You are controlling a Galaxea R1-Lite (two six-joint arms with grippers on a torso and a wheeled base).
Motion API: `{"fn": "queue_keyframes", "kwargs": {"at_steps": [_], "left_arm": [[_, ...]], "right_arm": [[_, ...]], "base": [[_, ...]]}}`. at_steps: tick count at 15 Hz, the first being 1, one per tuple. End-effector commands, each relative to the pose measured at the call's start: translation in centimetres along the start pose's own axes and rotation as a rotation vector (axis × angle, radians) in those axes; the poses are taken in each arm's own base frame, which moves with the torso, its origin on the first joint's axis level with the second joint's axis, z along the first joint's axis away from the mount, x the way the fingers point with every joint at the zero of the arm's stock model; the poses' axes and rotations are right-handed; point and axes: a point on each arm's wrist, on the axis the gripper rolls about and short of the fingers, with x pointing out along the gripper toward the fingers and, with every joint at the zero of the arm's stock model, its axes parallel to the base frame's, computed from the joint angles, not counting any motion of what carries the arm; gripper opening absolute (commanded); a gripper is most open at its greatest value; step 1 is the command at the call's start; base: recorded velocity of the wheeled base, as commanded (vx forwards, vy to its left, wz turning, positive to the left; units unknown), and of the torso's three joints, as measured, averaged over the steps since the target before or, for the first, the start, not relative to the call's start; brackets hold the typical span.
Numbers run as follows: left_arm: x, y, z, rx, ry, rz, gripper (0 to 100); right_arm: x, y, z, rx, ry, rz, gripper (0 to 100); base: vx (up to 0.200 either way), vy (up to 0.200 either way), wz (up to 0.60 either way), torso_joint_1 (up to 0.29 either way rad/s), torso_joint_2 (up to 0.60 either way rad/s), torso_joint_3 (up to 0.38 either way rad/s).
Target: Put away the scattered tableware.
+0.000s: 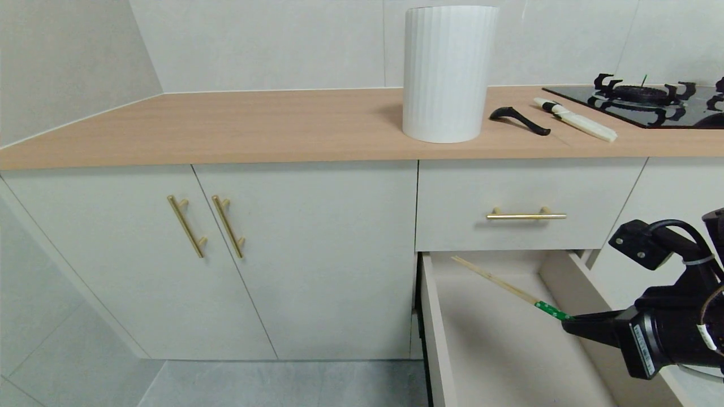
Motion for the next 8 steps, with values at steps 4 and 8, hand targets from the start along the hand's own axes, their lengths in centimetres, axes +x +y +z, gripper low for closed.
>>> {"fn": "queue_keyframes", "kwargs": {"at_steps": [4,8], "left_arm": [[0.0,0.0,0.0,-0.001,0.0,0.001,100],[0.0,0.0,0.0,-0.001,0.0,0.001,100]], "right_arm": [[2.0,-0.2,0.0,0.011,0.067,-0.005,0],[8.2,-1.2,0.3,0.142,0.239,-0.044,0]], "base": [[0.0,0.0,0.0,-0.002,0.02,0.022],[0.0,0.0,0.0,0.0,0.0,0.0]]}}
